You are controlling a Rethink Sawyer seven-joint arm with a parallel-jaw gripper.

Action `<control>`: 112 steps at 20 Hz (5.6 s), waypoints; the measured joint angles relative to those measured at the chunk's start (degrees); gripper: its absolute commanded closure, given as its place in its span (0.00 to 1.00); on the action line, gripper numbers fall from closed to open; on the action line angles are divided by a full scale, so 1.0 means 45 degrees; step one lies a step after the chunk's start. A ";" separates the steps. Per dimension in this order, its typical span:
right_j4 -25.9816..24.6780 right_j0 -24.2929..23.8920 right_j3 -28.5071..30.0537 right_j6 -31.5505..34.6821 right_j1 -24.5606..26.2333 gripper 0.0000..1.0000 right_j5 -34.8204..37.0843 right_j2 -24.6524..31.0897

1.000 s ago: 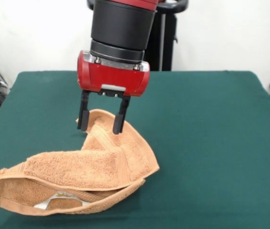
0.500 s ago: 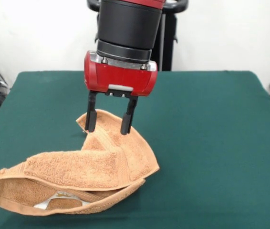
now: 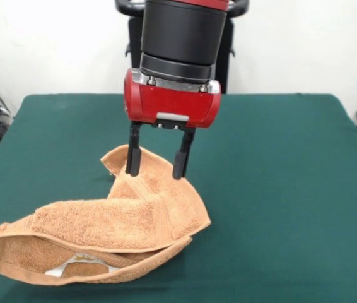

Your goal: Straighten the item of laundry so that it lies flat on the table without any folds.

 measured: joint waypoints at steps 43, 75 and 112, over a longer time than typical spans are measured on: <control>0.1459 0.1051 -0.0164 0.0000 0.1208 0.00 -0.0003 -0.0271; 0.1464 0.1051 -0.0677 0.0000 0.2765 0.00 -0.0005 -0.0536; 0.1469 0.0786 -0.0555 0.0000 0.2367 1.00 0.0154 -0.0681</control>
